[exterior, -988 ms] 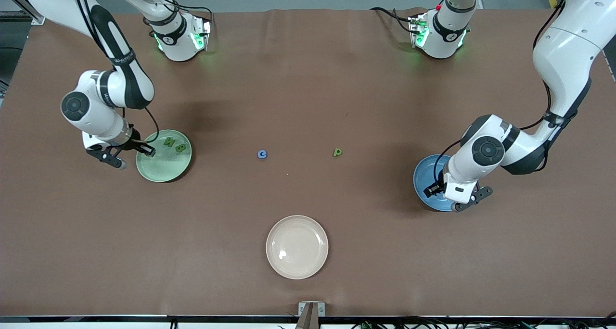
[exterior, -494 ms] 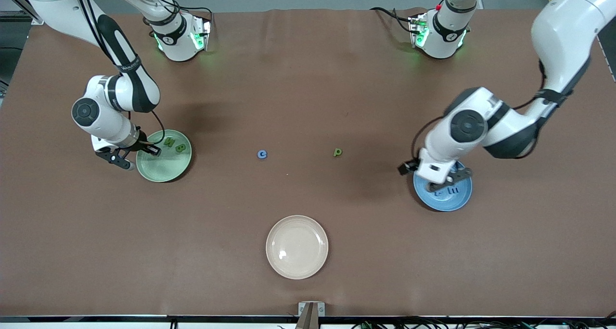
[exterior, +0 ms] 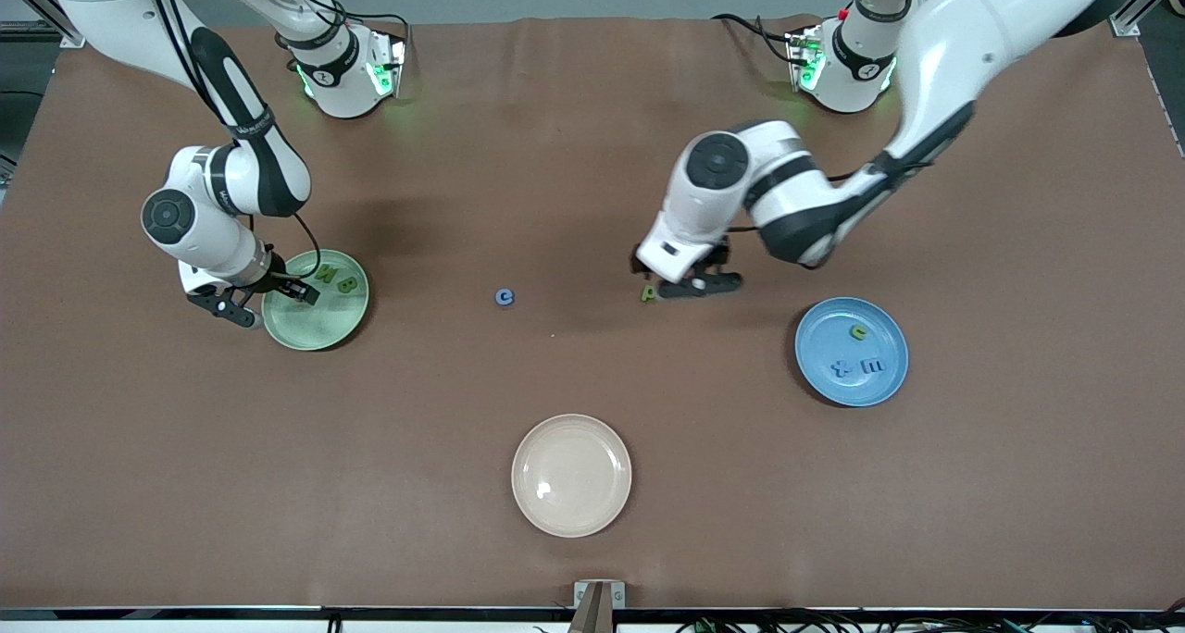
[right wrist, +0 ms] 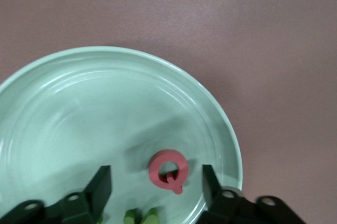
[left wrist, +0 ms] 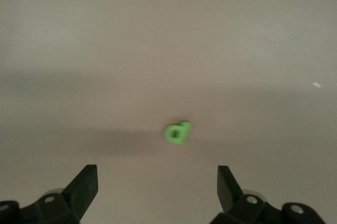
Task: Sort upper and lower case letters into plates
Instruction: 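Reach the left gripper to the green d while the right gripper reaches the G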
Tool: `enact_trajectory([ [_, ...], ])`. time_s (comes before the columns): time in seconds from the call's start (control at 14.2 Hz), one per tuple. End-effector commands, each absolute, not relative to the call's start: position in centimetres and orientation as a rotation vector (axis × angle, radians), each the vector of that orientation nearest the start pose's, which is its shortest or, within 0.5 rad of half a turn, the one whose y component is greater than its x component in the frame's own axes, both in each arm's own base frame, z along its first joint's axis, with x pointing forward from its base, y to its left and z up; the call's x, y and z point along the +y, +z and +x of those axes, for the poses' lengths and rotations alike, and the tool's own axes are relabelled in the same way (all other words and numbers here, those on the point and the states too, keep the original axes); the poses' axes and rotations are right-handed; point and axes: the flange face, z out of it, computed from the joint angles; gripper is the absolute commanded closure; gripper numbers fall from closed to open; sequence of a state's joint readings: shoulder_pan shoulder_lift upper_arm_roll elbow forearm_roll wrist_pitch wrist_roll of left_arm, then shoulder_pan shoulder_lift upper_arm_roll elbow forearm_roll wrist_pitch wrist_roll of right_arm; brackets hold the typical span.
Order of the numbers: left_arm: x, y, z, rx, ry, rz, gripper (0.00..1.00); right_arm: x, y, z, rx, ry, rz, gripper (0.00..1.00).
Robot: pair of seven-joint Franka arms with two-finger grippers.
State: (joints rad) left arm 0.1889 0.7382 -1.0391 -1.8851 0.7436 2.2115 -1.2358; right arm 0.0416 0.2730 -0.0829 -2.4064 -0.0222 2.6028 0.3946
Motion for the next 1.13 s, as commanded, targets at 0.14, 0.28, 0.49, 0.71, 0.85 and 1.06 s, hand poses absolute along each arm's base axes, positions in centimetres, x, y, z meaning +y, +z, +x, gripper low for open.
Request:
enact_trajectory([
  [0.14, -44.1, 21.2, 44.7, 0.258, -0.046, -3.139, 0.01, 5.6, 23.8, 51.0, 0.764, 0.174, -3.085, 0.0],
  [0.28, -43.9, 19.8, 43.9, 0.274, 0.001, -3.133, 0.03, 10.4, 24.8, 51.6, 0.82, 0.151, -3.079, 0.0],
  [0.49, -43.5, 19.1, 43.7, 0.273, 0.022, -3.125, 0.14, 15.9, 25.6, 51.7, 0.88, 0.108, -3.037, 0.0],
  [0.71, -43.0, 18.3, 44.0, 0.284, 0.036, -3.127, 0.26, 21.9, 25.0, 52.1, 0.956, 0.082, -3.014, 0.0],
  [0.85, -42.9, 18.3, 44.2, 0.282, 0.033, -3.129, 0.33, 25.6, 24.3, 51.9, 0.921, 0.071, -3.027, 0.0],
  [1.06, -42.7, 17.9, 44.4, 0.278, 0.031, -3.12, 0.38, 28.7, 22.4, 51.4, 0.947, 0.006, -2.984, 0.0],
])
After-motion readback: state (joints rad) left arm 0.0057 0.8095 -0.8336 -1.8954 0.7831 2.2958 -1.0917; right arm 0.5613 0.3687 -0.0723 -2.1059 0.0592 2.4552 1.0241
